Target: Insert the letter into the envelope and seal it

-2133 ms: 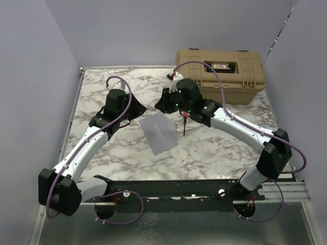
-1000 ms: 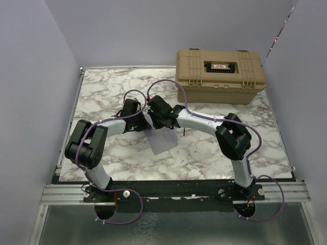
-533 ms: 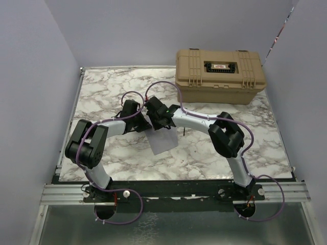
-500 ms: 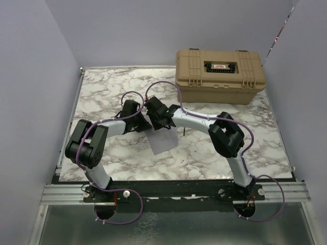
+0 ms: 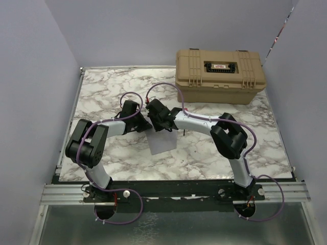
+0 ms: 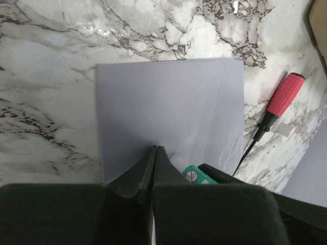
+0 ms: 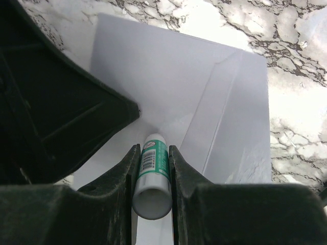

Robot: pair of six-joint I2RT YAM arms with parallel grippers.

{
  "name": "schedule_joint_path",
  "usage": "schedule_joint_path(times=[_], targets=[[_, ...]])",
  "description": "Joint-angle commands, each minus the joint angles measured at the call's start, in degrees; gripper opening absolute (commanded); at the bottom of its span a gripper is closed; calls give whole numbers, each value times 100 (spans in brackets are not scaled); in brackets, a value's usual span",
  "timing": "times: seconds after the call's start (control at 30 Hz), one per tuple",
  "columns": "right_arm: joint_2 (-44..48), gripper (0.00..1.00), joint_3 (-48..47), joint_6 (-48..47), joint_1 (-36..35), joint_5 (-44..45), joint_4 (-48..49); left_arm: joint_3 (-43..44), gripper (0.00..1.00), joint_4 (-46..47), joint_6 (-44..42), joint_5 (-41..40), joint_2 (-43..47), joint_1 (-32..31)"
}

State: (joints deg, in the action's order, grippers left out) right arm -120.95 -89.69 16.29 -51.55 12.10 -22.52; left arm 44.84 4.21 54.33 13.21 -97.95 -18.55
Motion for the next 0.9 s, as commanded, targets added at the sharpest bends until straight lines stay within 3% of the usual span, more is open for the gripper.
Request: schedule_joint_path(times=[0.0,0.4,0.6,0.87], targets=[[103,0,507,-303,-45,-258,-343,-327,0,-858,-18,-475,-556,0],[473,0,481,-400,-57,-1158,-686,-399,0,-888,162,-661,-710,0],[577,0,1092,-332,-66,-1298,-277,-446,0,-887,166,-680,-707,2],[355,0,1019,-39,-46,-119,61,-479,0,-881,70,-586,-656,13]])
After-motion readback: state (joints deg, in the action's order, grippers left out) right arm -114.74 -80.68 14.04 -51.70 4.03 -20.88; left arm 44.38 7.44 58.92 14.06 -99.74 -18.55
